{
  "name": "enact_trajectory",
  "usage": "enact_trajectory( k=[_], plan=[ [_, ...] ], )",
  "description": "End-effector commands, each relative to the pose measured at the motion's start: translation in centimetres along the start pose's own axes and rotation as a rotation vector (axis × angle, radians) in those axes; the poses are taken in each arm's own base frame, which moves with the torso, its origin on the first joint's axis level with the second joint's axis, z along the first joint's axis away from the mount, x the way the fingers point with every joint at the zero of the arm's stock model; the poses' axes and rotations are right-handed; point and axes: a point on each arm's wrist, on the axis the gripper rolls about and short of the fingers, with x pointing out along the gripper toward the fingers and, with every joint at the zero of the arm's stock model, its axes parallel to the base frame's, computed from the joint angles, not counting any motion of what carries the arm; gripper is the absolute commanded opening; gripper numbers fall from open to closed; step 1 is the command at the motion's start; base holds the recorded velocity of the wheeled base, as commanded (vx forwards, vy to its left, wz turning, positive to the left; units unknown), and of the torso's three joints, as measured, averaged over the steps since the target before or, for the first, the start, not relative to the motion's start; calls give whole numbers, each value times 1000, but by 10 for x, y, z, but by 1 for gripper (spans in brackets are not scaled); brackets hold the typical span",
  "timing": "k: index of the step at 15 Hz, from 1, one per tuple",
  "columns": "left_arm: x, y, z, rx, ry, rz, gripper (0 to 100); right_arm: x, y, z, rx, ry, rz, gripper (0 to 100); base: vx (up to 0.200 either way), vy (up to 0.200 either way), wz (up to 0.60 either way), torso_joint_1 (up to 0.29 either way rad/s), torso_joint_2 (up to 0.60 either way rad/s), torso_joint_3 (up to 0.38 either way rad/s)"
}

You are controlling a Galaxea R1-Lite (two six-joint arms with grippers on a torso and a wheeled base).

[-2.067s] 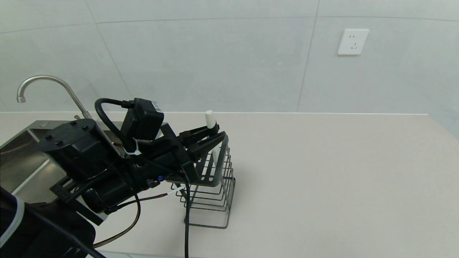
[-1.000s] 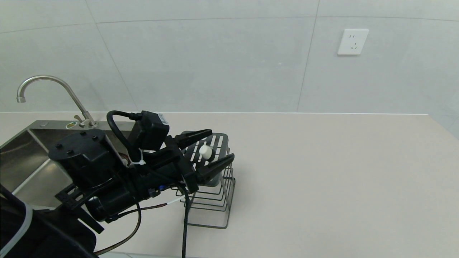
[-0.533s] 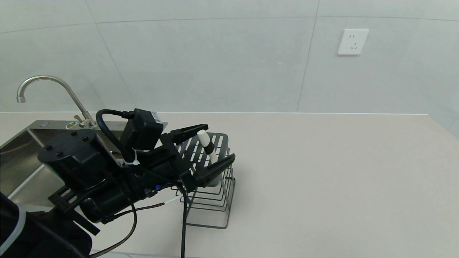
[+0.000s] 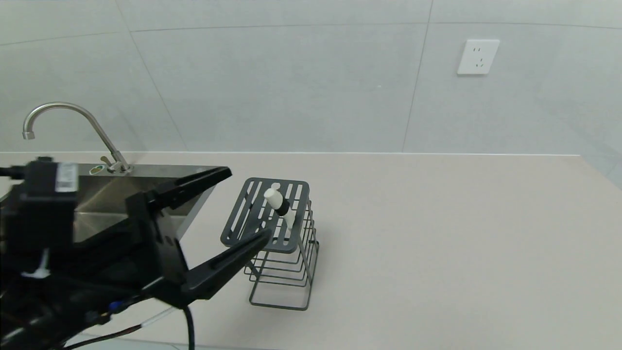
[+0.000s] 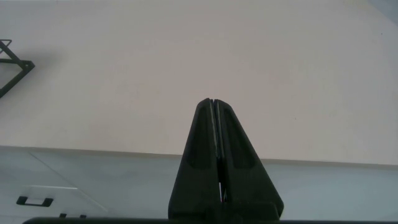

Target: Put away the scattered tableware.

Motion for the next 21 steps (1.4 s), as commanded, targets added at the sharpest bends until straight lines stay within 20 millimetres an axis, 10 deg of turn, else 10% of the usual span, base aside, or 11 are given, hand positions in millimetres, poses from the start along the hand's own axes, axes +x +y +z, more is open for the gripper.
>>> enact_trajectory(
  k=[1, 8, 15, 21],
  plan=[
    [-63, -25, 38, 76, -135, 53, 100, 0, 0, 0, 0, 1, 0, 0, 0, 0, 0, 0, 0, 0],
    [-148, -71, 40, -20, -66, 222, 100, 0, 0, 0, 0, 1, 0, 0, 0, 0, 0, 0, 0, 0],
    [-193, -109, -43, -105, 270, 418, 100, 0, 0, 0, 2, 1, 0, 0, 0, 0, 0, 0, 0, 0],
    [-201, -105, -55, -58, 443, 827, 100, 0, 0, 0, 2, -1, 0, 0, 0, 0, 0, 0, 0, 0]
  ],
)
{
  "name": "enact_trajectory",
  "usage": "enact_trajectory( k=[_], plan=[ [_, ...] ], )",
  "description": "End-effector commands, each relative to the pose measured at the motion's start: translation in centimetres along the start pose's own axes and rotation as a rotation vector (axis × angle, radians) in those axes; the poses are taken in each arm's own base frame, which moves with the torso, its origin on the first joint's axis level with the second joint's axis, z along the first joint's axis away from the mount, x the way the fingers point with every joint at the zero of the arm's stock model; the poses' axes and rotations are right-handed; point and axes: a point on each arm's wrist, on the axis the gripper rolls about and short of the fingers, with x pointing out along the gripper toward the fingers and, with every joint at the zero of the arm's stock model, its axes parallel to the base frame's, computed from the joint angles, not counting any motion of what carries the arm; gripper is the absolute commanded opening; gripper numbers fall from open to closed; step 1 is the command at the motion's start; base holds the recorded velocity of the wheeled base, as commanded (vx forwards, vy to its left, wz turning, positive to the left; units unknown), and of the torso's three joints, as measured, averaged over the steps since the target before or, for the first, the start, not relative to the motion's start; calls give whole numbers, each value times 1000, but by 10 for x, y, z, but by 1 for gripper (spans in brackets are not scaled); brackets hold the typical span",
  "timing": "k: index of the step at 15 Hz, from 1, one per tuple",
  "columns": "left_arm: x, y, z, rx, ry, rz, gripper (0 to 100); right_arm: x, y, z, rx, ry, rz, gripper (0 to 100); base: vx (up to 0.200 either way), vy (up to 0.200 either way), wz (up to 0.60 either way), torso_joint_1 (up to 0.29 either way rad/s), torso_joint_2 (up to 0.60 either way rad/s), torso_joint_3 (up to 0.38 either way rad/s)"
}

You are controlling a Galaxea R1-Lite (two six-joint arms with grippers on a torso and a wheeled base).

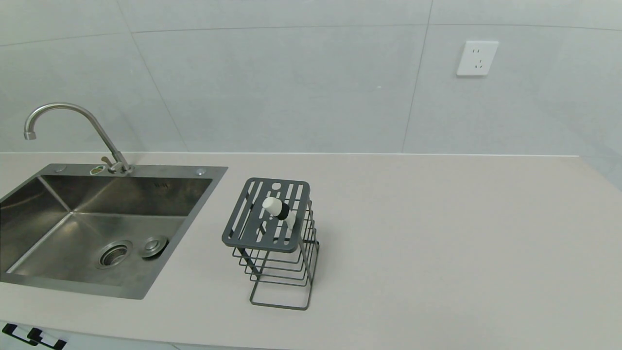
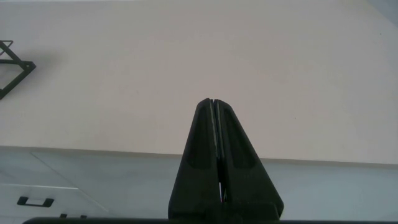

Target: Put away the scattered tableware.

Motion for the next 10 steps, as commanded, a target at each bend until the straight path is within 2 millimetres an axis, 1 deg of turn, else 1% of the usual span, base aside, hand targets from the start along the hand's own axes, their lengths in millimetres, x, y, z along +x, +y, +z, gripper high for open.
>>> enact_trajectory(
  k=[1, 2, 5, 7, 10],
  plan=[
    [-1, -1, -1, -7, -7, 83, 100, 0, 0, 0, 0, 2, -1, 0, 0, 0, 0, 0, 0, 0],
    [-2, -2, -1, -9, -11, 114, 100, 0, 0, 0, 0, 1, -1, 0, 0, 0, 0, 0, 0, 0],
    [-7, -3, -3, -2, -90, 119, 100, 0, 0, 0, -3, 2, 1, 0, 0, 0, 0, 0, 0, 0],
    [-8, -3, -3, -16, -92, 124, 100, 0, 0, 0, -6, 4, 5, 0, 0, 0, 0, 0, 0, 0],
    [-8, -3, -3, -91, -97, 124, 100, 0, 0, 0, -5, 4, 2, 0, 0, 0, 0, 0, 0, 0]
  ],
)
